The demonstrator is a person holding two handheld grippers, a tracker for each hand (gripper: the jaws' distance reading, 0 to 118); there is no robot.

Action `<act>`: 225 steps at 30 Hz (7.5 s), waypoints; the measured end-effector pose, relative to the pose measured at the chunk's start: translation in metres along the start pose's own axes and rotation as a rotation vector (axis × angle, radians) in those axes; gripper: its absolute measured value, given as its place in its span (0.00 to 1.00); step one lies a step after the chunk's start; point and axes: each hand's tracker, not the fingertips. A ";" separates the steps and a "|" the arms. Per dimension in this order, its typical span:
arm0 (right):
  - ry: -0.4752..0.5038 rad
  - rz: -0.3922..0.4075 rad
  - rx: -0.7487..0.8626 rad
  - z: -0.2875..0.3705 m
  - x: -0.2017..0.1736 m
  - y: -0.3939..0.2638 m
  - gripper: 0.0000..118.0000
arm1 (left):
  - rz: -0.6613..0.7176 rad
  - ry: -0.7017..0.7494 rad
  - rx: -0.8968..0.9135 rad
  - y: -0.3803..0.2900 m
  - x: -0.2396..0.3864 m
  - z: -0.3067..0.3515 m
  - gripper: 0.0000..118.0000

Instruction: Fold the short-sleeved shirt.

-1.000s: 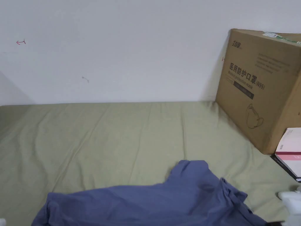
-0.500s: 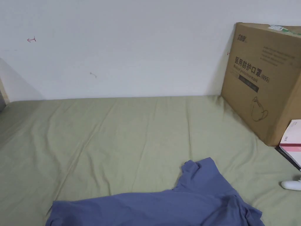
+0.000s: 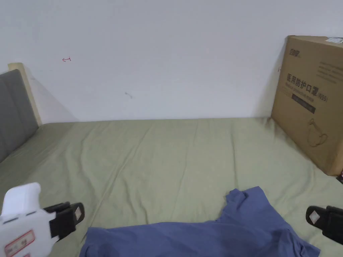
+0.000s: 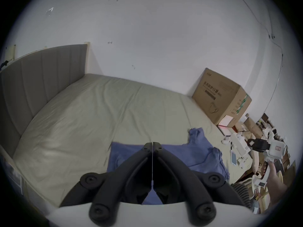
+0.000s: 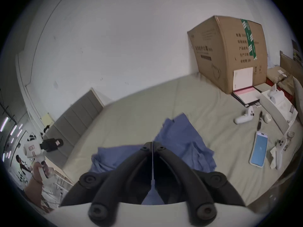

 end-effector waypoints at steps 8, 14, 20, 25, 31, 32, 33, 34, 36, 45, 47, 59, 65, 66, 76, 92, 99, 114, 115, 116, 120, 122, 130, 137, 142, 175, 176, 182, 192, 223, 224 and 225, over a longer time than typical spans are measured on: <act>0.099 -0.014 -0.078 -0.050 0.003 0.013 0.01 | 0.039 0.130 -0.428 0.027 -0.071 -0.137 0.11; 0.065 -0.069 -0.183 -0.078 0.018 0.000 0.01 | -0.042 0.182 -0.567 -0.014 -0.124 -0.223 0.97; 0.004 -0.091 -0.249 -0.097 0.032 -0.008 0.01 | -0.064 0.268 -0.683 -0.058 -0.152 -0.277 0.96; -0.029 -0.071 -0.289 -0.120 0.045 -0.002 0.01 | -0.217 0.239 -0.593 -0.057 -0.125 -0.256 0.74; -0.094 -0.008 -0.314 -0.203 0.085 0.030 0.01 | -0.126 0.085 -0.536 -0.039 -0.100 -0.222 0.03; -0.085 -0.023 -0.319 -0.221 0.094 0.037 0.20 | -0.136 0.092 -0.520 -0.035 -0.097 -0.218 0.03; -0.095 -0.040 -0.329 -0.242 0.103 0.045 0.54 | -0.165 0.109 -0.488 -0.028 -0.095 -0.213 0.03; -0.147 -0.038 -0.373 -0.267 0.110 0.050 0.89 | -0.165 0.104 -0.477 -0.025 -0.094 -0.207 0.03; -0.255 -0.001 -0.500 -0.312 0.124 0.052 0.97 | -0.150 0.104 -0.462 -0.018 -0.092 -0.199 0.03; -0.372 0.185 -0.632 -0.373 0.140 0.025 0.81 | -0.080 0.111 -0.437 -0.018 -0.084 -0.184 0.03; -0.332 0.230 -0.624 -0.356 0.124 0.025 0.40 | -0.044 0.122 -0.456 -0.022 -0.090 -0.189 0.03; -0.189 0.020 -0.174 -0.230 0.086 0.083 0.01 | 0.090 0.057 -0.199 -0.022 -0.111 -0.178 0.03; -0.160 0.032 -0.195 -0.148 0.075 0.064 0.01 | -0.016 -0.004 -0.267 -0.008 -0.100 -0.144 0.03; -0.165 0.038 -0.214 -0.132 0.074 0.055 0.01 | -0.050 -0.003 -0.289 -0.010 -0.100 -0.136 0.03; -0.269 -0.012 -0.821 -0.083 0.133 -0.082 0.01 | -0.158 0.021 -0.772 -0.091 -0.110 -0.098 0.03; -0.140 0.235 -0.187 -0.026 0.015 -0.008 0.83 | -0.061 -0.066 -0.055 -0.006 -0.034 -0.019 0.84; -0.167 0.271 0.538 -0.005 -0.054 -0.027 0.05 | -0.127 0.054 0.454 -0.019 0.044 0.000 0.28; -0.105 0.232 0.479 -0.002 -0.060 -0.016 0.00 | 0.363 -0.272 -0.184 0.013 -0.070 -0.042 0.00; -0.096 0.227 0.459 -0.003 -0.061 -0.015 0.00 | 0.482 -0.292 -0.297 0.003 -0.096 -0.051 0.00; -0.079 0.218 0.430 -0.005 -0.060 -0.015 0.00 | 0.565 -0.315 -0.362 -0.008 -0.117 -0.056 0.01; -0.087 0.224 0.322 -0.020 -0.058 -0.018 0.00 | 0.601 -0.200 -0.457 -0.057 -0.171 -0.069 0.81; -0.103 0.224 0.322 -0.022 -0.058 -0.021 0.00 | 0.655 -0.204 -0.490 -0.078 -0.193 -0.077 0.98; -0.141 0.235 0.268 -0.035 -0.076 -0.011 0.00 | 0.893 -0.477 -0.483 -0.155 -0.210 -0.134 0.98; -0.114 0.273 0.228 -0.045 -0.094 -0.004 0.00 | 0.811 -0.368 -0.603 -0.165 -0.175 -0.162 0.07; -0.089 0.266 0.191 -0.051 -0.097 -0.006 0.00 | 0.727 -0.319 -0.539 -0.161 -0.182 -0.162 0.07; -0.021 0.252 0.196 -0.002 -0.047 -0.008 0.00 | 0.093 -0.187 -0.495 -0.085 0.048 -0.119 0.11; -0.020 0.239 0.199 -0.003 -0.045 -0.009 0.00 | 0.061 -0.165 -0.504 -0.089 0.051 -0.122 0.01; -0.004 0.173 0.170 -0.010 -0.039 -0.014 0.00 | 0.126 -0.268 -0.631 -0.123 0.076 -0.175 0.00; -0.048 0.202 0.127 -0.006 -0.036 -0.019 0.00 | 0.166 -0.319 -0.839 -0.176 0.094 -0.220 0.00; -0.019 0.318 0.001 -0.037 -0.100 -0.017 0.00 | 0.781 -0.634 -0.626 -0.202 -0.132 -0.207 0.48; -0.012 0.318 -0.001 -0.038 -0.101 -0.017 0.00 | 0.706 -0.533 -0.671 -0.205 -0.132 -0.207 0.08; -0.005 0.317 -0.005 -0.039 -0.103 -0.018 0.00 | 0.737 -0.690 -0.599 -0.196 -0.126 -0.200 0.08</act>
